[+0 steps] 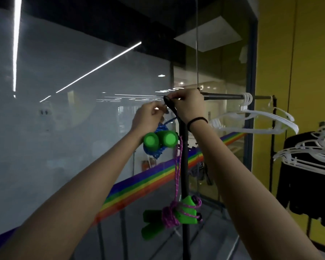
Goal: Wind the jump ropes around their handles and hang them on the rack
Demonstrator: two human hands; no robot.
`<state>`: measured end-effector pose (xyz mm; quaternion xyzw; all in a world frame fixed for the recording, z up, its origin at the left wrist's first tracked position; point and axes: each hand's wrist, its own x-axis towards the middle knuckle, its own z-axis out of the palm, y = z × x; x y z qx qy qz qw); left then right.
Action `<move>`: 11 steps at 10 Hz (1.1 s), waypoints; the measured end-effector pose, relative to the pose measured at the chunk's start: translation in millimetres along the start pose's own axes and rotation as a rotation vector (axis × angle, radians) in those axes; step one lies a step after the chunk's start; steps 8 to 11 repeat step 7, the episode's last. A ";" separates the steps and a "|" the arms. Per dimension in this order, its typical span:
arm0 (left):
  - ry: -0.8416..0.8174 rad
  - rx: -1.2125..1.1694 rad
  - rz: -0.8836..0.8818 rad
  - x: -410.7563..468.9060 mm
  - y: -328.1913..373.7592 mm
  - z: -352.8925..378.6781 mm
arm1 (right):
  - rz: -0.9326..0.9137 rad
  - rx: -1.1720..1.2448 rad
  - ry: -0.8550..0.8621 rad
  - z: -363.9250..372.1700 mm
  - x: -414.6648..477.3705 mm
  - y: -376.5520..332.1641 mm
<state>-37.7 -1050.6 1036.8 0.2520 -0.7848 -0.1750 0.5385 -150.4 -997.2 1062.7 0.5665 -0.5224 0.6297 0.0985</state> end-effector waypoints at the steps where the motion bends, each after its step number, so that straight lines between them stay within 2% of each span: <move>1: -0.086 0.011 0.013 -13.5 -12.0 20.7 | -0.050 -0.157 0.037 -2.2 -24.7 14.4; 2: -0.138 -0.010 0.017 -27.5 -18.8 36.2 | -0.110 -0.161 0.095 1.7 -54.5 26.3; 3: -0.107 -0.067 0.006 -37.1 -24.6 40.7 | -0.133 -0.093 0.138 8.6 -64.3 32.1; 4: -0.110 -0.111 -0.027 -47.5 -27.6 37.4 | -0.100 -0.082 0.109 12.6 -73.7 29.2; 5: -0.094 -0.163 -0.124 -60.0 -19.8 19.9 | -0.047 -0.081 0.008 7.2 -81.9 22.7; 6: -0.083 -0.149 -0.209 -97.5 4.2 -11.2 | 0.104 -0.285 -0.160 -8.2 -87.2 -5.5; 7: 0.004 -0.186 -0.297 -137.7 33.2 -33.9 | 0.208 -0.250 -0.286 -31.8 -97.3 -50.3; 11: 0.004 -0.186 -0.297 -137.7 33.2 -33.9 | 0.208 -0.250 -0.286 -31.8 -97.3 -50.3</move>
